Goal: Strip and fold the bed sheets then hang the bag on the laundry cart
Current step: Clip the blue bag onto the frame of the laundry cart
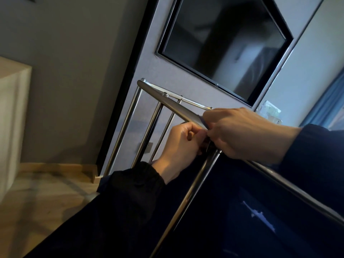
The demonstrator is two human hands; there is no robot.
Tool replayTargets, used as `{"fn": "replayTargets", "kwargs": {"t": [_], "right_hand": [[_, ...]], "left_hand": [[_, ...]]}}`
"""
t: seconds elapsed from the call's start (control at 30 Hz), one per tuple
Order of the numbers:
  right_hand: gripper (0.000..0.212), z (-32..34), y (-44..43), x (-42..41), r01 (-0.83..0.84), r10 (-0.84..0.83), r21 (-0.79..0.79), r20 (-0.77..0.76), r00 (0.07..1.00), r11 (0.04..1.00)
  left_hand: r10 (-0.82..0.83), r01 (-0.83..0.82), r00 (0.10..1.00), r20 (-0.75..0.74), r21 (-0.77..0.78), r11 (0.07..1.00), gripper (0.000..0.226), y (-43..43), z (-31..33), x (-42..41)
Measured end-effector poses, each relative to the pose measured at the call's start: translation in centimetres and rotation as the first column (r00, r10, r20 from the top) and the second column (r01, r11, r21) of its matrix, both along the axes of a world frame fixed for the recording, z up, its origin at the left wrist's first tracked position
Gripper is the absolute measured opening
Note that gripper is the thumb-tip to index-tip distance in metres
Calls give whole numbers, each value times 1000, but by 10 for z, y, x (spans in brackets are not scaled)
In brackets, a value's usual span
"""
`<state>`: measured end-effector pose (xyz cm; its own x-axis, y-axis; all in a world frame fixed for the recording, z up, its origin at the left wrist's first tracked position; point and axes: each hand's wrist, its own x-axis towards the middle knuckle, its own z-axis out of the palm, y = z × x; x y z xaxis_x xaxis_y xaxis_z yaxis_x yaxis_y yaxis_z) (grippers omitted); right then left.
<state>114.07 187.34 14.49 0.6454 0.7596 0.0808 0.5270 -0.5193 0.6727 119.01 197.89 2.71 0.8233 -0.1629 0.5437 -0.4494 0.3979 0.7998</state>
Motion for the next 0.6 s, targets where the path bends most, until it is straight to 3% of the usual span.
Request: {"fn": "replayTargets", "kwargs": {"t": [0.13, 0.23, 0.4, 0.6], "right_hand": [[26, 3, -14, 1, 17, 4, 173, -118, 993, 985], [32, 4, -24, -2, 77, -15, 309, -197, 980, 948], [31, 3, -32, 6, 212, -88, 427, -292, 952, 879], [28, 2, -34, 5, 144, -20, 463, -263, 965, 875]], "left_hand": [[15, -21, 997, 77, 73, 997, 18, -1, -2, -3], [2, -4, 999, 35, 51, 999, 15, -4, -2, -2], [-22, 23, 999, -30, 1, 1000, 18, -10, -1, 1], [-185, 181, 980, -79, -55, 982, 15, -11, -3, 8]]}}
